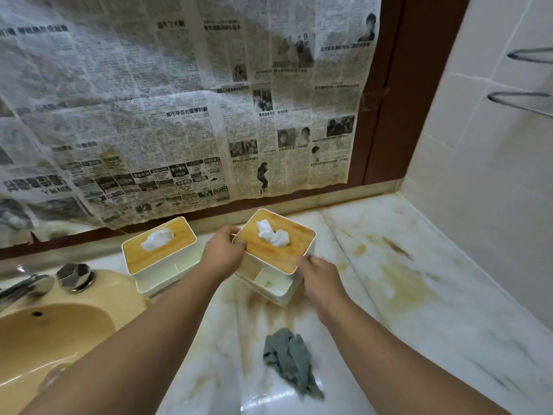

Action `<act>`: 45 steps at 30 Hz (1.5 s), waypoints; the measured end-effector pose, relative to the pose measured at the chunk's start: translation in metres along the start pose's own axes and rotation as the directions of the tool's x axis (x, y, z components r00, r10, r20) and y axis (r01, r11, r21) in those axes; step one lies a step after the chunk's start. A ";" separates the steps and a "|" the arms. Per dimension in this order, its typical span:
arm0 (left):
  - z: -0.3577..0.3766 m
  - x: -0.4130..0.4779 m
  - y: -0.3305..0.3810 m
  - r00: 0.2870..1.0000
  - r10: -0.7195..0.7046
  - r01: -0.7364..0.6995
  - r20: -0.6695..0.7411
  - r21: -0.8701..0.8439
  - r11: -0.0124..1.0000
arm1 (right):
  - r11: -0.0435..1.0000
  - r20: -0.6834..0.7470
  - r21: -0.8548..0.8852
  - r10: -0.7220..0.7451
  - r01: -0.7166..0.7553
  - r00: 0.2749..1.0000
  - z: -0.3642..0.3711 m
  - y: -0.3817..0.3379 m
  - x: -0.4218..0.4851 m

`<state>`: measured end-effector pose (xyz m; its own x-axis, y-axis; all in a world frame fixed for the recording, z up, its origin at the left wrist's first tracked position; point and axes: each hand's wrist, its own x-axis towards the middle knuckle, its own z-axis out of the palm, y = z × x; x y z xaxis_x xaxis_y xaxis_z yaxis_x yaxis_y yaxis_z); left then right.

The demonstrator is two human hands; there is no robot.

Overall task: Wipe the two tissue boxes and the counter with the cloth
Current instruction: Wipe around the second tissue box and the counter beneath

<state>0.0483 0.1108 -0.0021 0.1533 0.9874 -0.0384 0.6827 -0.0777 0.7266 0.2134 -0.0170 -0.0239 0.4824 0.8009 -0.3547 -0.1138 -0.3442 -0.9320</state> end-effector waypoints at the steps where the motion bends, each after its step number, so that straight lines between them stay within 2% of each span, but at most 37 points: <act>1: 0.005 -0.003 0.007 1.000 -0.003 0.003 -0.001 -0.051 0.999 | 1.000 -0.009 0.005 -0.031 0.031 0.999 -0.009 -0.004 0.005; 5: 0.039 -0.009 0.045 0.997 -0.034 0.050 0.071 -0.240 0.969 | 0.997 -0.089 0.042 -0.068 0.072 0.994 -0.057 -0.020 0.032; 9: 0.081 -0.009 0.092 0.985 -0.033 0.091 0.172 -0.342 0.935 | 0.996 -0.187 0.071 -0.039 0.054 0.982 -0.116 -0.031 0.060; 15: 0.153 0.003 0.158 0.969 0.112 -0.044 0.220 -0.294 0.955 | 0.999 -0.309 0.045 -0.011 0.026 0.951 -0.202 -0.042 0.102; 19: 0.196 0.024 0.188 0.964 0.120 -0.049 0.237 -0.286 0.957 | 0.997 -0.309 0.077 0.004 0.021 0.951 -0.237 -0.042 0.126; 29: 0.261 0.081 0.229 0.937 0.063 0.052 0.345 -0.313 0.948 | 0.995 -0.293 0.081 -0.036 0.062 0.955 -0.287 -0.037 0.207; 34: 0.273 0.090 0.235 0.941 0.066 0.025 0.333 -0.263 0.965 | 0.995 -0.310 0.087 -0.010 0.039 0.951 -0.293 -0.035 0.222; 38: 0.275 0.093 0.233 0.944 0.043 0.054 0.328 -0.280 0.959 | 0.993 -0.320 0.113 0.008 0.030 0.947 -0.291 -0.031 0.225; 45: 0.275 0.090 0.230 0.948 0.073 0.013 0.309 -0.267 0.964 | 0.993 -0.342 0.121 0.030 0.012 0.939 -0.288 -0.025 0.223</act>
<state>0.4156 0.1442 -0.0276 0.4163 0.8880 -0.1956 0.4689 -0.0253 0.8829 0.5741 0.0285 -0.0580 0.7468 0.5740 -0.3358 -0.2121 -0.2730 -0.9384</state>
